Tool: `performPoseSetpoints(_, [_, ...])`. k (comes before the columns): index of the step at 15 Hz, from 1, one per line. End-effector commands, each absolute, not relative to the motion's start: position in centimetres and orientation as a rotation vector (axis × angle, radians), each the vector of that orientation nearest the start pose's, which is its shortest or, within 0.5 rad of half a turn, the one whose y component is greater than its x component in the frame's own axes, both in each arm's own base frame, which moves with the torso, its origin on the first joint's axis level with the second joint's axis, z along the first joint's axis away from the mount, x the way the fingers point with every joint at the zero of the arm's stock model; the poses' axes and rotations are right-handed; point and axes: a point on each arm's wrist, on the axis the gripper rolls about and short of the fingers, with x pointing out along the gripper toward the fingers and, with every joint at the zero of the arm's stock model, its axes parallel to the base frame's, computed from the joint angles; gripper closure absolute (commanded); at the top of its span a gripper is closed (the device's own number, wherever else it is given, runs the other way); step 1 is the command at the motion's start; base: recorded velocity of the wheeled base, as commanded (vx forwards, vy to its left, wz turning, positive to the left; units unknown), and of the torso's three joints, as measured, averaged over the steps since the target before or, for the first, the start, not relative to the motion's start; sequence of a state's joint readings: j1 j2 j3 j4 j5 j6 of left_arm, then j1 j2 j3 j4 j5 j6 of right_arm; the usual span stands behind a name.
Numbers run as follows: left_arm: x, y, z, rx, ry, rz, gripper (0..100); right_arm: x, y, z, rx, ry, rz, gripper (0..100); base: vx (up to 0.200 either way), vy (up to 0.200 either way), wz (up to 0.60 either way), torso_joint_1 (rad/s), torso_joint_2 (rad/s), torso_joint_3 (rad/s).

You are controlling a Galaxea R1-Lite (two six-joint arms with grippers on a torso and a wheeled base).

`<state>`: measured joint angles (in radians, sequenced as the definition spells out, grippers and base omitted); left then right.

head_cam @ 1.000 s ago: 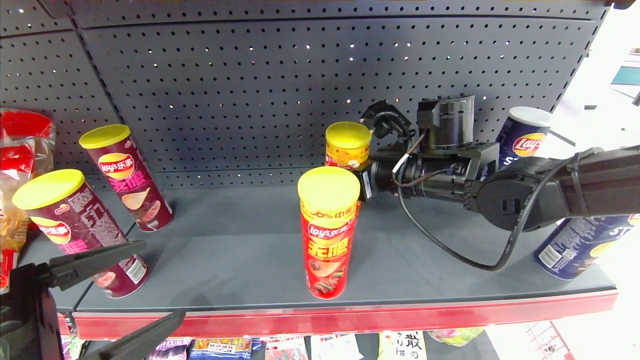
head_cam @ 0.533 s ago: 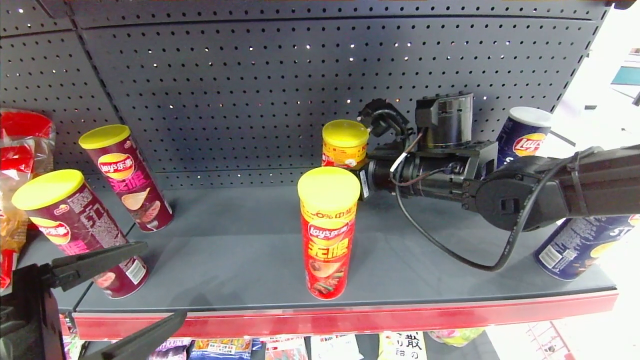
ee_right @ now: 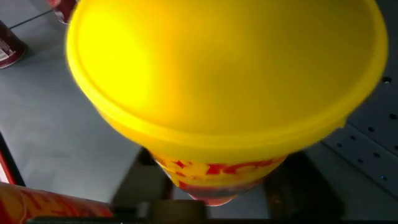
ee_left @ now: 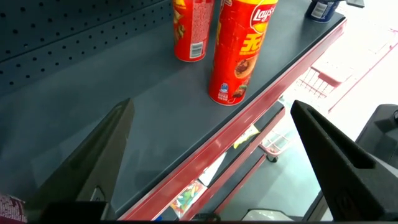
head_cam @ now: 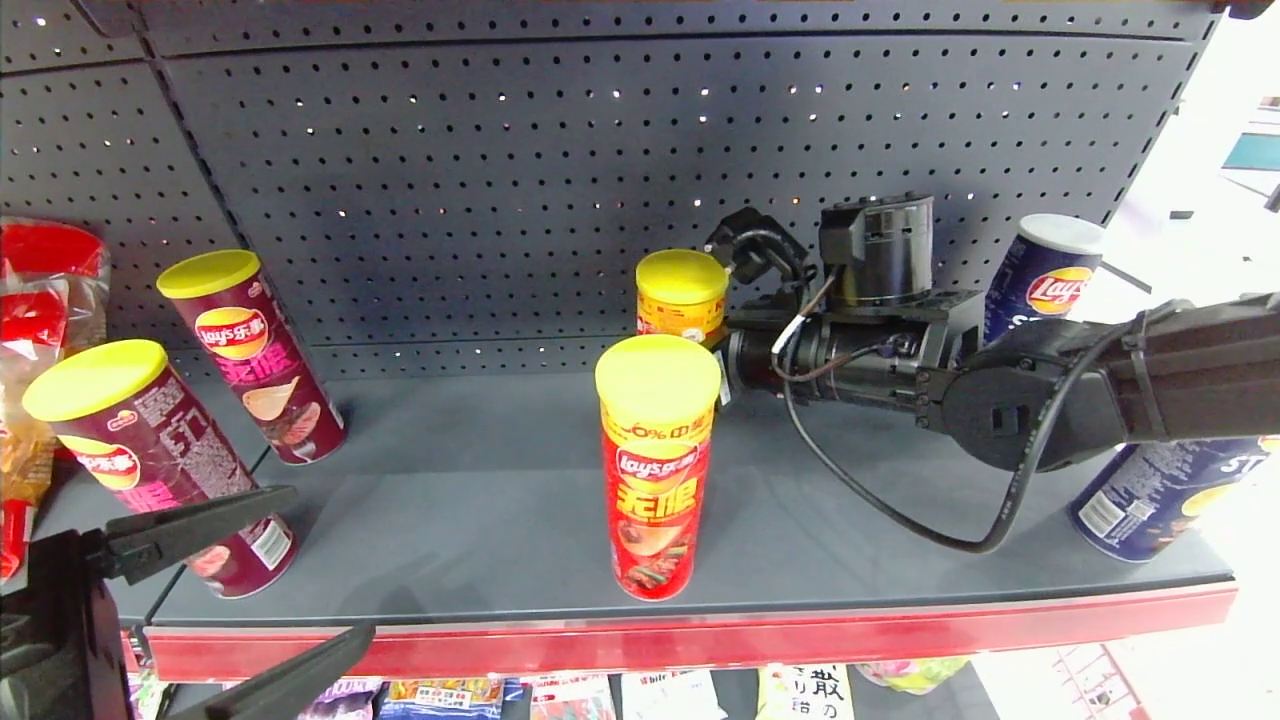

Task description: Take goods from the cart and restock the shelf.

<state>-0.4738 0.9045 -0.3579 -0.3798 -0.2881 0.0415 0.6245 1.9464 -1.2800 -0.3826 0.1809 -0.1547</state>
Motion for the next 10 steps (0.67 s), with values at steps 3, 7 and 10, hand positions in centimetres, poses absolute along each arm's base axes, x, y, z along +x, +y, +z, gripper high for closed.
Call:
performPoseSetpoints(3, [8.9, -5.3, 19.2, 0.055, 0.156, -0.766, 0, 31.4, 23.2, 20.4, -0.209, 0.217, 0.822, 0, 0.000, 0.000, 0.00, 0.000, 0.00, 0.000])
performPoseSetpoints(7, [8.9, -5.3, 19.1, 0.056, 0.174, -0.770, 0, 31.2, 22.5, 21.2, -0.202, 0.206, 0.783, 0, 0.000, 0.000, 0.00, 0.000, 0.00, 0.000])
performPoseSetpoints(10, [9.0, -5.4, 19.1, 0.056, 0.177, -0.772, 0, 30.4, 21.2, 21.6, -0.200, 0.209, 0.767, 0, 0.000, 0.000, 0.00, 0.000, 0.00, 0.000])
